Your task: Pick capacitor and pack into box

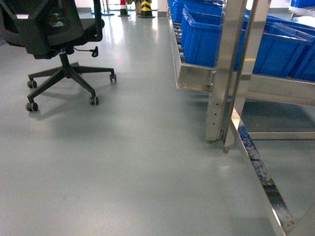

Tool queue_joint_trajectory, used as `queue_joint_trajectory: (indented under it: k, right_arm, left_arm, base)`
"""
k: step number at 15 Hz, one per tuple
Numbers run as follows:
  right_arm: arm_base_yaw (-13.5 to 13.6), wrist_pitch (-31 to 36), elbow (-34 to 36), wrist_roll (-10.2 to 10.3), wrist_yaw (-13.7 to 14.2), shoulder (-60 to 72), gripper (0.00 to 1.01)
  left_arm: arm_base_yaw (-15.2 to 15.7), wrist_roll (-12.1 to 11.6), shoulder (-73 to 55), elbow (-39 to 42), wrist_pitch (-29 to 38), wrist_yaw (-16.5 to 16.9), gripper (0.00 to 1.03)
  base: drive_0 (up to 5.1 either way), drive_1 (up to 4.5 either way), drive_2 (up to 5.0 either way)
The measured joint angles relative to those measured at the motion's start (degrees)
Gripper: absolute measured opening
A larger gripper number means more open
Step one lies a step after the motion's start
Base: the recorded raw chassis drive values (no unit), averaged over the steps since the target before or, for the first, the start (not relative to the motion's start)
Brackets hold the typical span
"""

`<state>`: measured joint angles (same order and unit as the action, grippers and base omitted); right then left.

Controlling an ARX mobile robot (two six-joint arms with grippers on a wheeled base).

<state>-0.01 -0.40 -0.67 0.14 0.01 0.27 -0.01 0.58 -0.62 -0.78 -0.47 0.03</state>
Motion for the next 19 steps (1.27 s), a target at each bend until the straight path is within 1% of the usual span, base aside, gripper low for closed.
queue_joint_trajectory:
  k: [19]
  right_arm:
    - [0.0, 0.11, 0.0, 0.0, 0.0, 0.0, 0.98]
  left_arm:
    - [0.0, 0.0, 0.0, 0.0, 0.07, -0.07, 0.43]
  base:
    - [-5.0, 2.42, 2.4]
